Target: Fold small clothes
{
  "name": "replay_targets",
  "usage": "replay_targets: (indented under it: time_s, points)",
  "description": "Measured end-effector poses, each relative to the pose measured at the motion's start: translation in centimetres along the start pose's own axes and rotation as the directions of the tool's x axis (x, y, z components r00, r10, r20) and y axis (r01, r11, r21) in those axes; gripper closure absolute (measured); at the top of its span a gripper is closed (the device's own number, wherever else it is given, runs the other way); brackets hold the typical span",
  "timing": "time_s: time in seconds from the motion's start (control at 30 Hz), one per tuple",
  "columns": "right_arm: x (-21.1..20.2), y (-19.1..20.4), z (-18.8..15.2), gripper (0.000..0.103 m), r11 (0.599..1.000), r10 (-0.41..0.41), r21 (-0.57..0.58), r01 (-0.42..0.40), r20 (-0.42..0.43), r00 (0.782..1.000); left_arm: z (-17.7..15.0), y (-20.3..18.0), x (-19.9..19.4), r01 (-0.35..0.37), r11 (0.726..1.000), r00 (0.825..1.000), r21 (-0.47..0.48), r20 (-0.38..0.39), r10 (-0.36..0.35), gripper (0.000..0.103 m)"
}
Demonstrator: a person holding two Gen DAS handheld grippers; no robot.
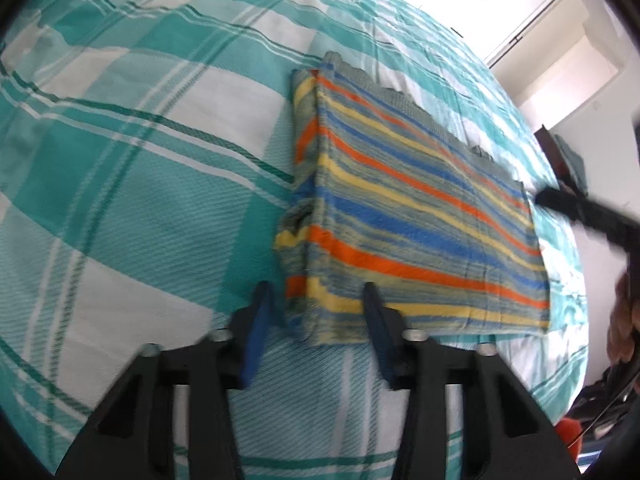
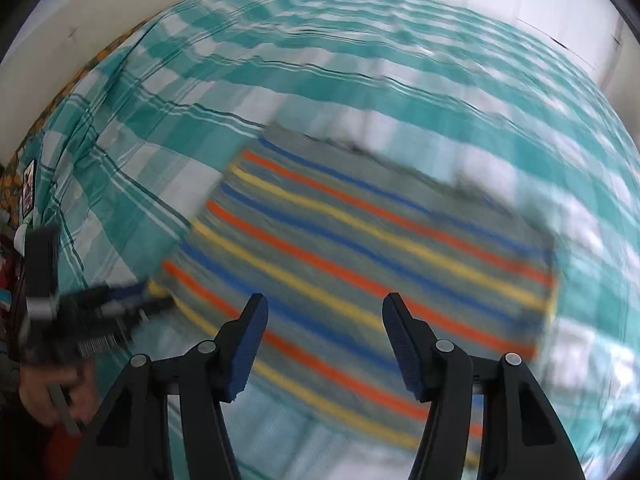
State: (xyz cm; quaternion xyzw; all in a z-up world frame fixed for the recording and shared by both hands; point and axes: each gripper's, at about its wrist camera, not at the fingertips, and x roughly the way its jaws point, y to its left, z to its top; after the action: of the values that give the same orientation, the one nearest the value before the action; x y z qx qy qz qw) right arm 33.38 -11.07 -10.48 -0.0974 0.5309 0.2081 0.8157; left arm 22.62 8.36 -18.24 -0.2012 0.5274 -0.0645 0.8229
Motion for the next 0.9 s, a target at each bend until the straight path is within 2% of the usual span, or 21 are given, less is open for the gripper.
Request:
replay_targets:
  time_s: [0.03, 0.07, 0.27, 0.37, 0.47, 0.5, 0.53, 0.57, 0.6, 0.67, 0.73, 0.8, 0.9]
  points:
    - [0.9, 0.8, 1.5, 0.043, 1.000, -0.002, -0.014, 0.002, -0.006, 1.000, 0.1, 0.0, 0.4, 0.008, 1.000, 1.000, -0.002, -0.005, -0.008, 0.091]
    - [1.8, 1.6, 3.0, 0.043, 1.000, -0.005, -0.024, 0.005, -0.014, 1.000, 0.1, 0.0, 0.6, 0.017, 1.000, 1.000, -0.006, -0.005, -0.017, 0.094]
    - [9.4, 6.3, 11.3, 0.043, 1.000, -0.027, -0.009, 0.027, -0.089, 0.996, -0.8, 1.3, 0.2, 0.077, 0.994, 0.996, -0.080, 0.039, -0.075, 0.096]
    - [13.3, 8.6, 13.0, 0.043, 0.998, -0.057, 0.014, 0.059, -0.137, 0.989, -0.9, 1.1, 0.2, 0.080, 0.994, 0.996, -0.068, 0.044, -0.077, 0.096]
    - [16.9, 10.9, 13.3, 0.044, 0.991, -0.132, -0.019, 0.131, -0.197, 0.972, -0.9, 1.0, 0.3, 0.088, 0.994, 0.995, -0.069, 0.045, -0.085, 0.097]
    - [17.8, 11.4, 13.1, 0.047, 0.987, -0.159, -0.039, 0.154, -0.223, 0.962, -0.9, 1.1, 0.3, 0.090, 0.993, 0.995, -0.070, 0.045, -0.087, 0.097]
    - [18.2, 11.5, 12.9, 0.055, 0.982, -0.188, -0.051, 0.181, -0.219, 0.957, -0.9, 1.0, 0.3, 0.090, 0.993, 0.995, -0.070, 0.047, -0.087, 0.097]
    - [18.1, 11.3, 12.8, 0.088, 0.976, -0.218, -0.059, 0.210, -0.203, 0.955, -0.9, 1.0, 0.1, 0.089, 0.994, 0.995, -0.069, 0.050, -0.086, 0.097]
    - [17.5, 10.8, 12.8, 0.094, 0.975, -0.221, -0.046, 0.216, -0.185, 0.957, -0.9, 0.7, -0.3, 0.087, 0.994, 0.995, -0.064, 0.058, -0.083, 0.097]
    - [15.3, 8.4, 12.9, 0.094, 0.990, -0.119, 0.052, 0.127, -0.145, 0.982, -0.7, -0.4, -1.5, 0.080, 0.996, 0.994, -0.043, 0.083, -0.076, 0.097]
    - [12.6, 6.1, 12.8, 0.094, 0.992, -0.061, 0.104, 0.070, -0.088, 0.994, -0.4, -2.5, -3.4, 0.087, 0.996, 0.989, 0.007, 0.123, -0.087, 0.097]
    - [9.3, 2.8, 12.2, 0.094, 0.989, -0.004, 0.144, 0.009, -0.033, 0.999, 0.0, -5.3, -4.9, 0.095, 0.993, 0.982, 0.072, 0.158, -0.105, 0.097]
    - [4.8, -2.8, 10.6, 0.094, 0.980, 0.042, 0.195, -0.048, 0.036, 0.998, 0.1, -10.0, -5.7, 0.121, 0.980, 0.975, 0.160, 0.165, -0.147, 0.097]
